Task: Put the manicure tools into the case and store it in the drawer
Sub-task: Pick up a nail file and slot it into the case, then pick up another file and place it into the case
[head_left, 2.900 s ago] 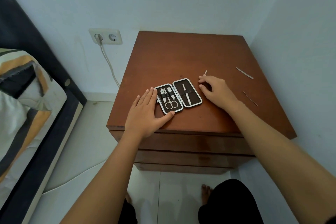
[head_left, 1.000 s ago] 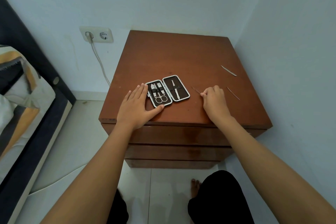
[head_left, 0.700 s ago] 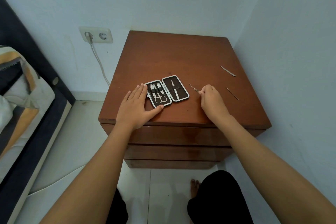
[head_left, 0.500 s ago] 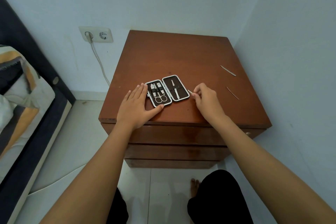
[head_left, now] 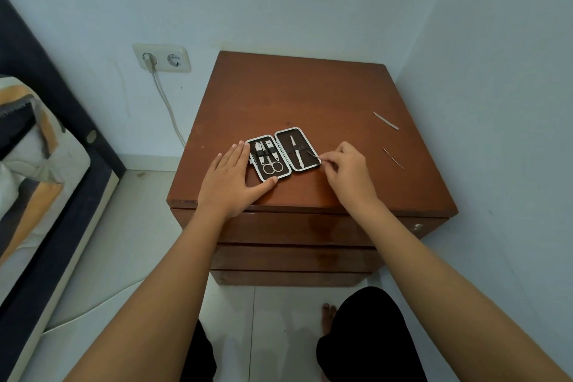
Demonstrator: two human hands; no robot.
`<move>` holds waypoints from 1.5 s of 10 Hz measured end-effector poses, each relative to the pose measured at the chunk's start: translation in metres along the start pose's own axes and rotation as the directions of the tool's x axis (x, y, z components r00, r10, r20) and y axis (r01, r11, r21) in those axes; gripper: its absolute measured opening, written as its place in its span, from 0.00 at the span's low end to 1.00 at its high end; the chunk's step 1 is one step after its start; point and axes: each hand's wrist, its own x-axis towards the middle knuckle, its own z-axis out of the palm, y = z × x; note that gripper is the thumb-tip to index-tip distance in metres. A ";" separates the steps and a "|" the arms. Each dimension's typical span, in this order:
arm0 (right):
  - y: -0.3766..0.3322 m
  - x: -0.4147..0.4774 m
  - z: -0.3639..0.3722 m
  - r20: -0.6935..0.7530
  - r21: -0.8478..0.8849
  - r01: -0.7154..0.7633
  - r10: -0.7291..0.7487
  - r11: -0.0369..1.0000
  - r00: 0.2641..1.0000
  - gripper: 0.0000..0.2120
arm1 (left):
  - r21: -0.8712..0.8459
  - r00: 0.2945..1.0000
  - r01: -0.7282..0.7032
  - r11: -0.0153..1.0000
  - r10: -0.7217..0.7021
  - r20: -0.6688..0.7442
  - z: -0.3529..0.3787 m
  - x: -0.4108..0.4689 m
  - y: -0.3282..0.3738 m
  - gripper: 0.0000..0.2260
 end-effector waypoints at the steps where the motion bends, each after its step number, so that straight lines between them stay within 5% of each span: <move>1: 0.000 -0.003 0.004 0.063 -0.055 0.024 -0.020 0.998 0.998 0.10 | -0.006 1.000 -0.002 1.000 0.002 0.002 -0.001 0.000 0.000 0.44; 5: -0.006 0.002 0.011 0.268 -0.285 0.052 0.028 0.957 0.963 0.20 | -0.004 1.000 0.000 1.000 0.000 0.001 0.000 0.000 0.000 0.44; 7: 0.003 -0.011 0.009 0.131 -0.112 0.021 -0.006 0.994 0.991 0.18 | -0.015 1.000 -0.002 1.000 0.001 -0.004 -0.001 -0.001 0.000 0.44; 9: 0.006 -0.004 0.015 0.138 -0.118 0.075 -0.058 0.990 0.989 0.17 | -0.010 1.000 0.000 1.000 0.000 -0.005 0.000 0.000 0.000 0.44; 10: 0.019 0.012 0.005 -0.005 0.089 0.018 -0.018 0.996 1.000 0.14 | -0.006 1.000 -0.002 1.000 0.002 -0.009 0.002 0.001 -0.001 0.44; 11: 0.052 0.042 -0.012 -0.076 0.026 -0.111 0.113 0.993 0.991 0.14 | -0.005 1.000 -0.007 1.000 0.007 -0.015 0.003 0.002 -0.001 0.46; 13: 0.105 0.091 -0.034 0.167 -0.280 -0.297 0.351 0.913 0.922 0.27 | 0.000 0.999 -0.005 1.000 0.005 -0.034 0.002 0.001 -0.002 0.45; 15: 0.077 0.096 -0.015 0.352 -0.371 -0.153 0.291 0.916 0.890 0.29 | -0.011 1.000 0.002 1.000 -0.002 -0.025 0.001 0.001 -0.001 0.45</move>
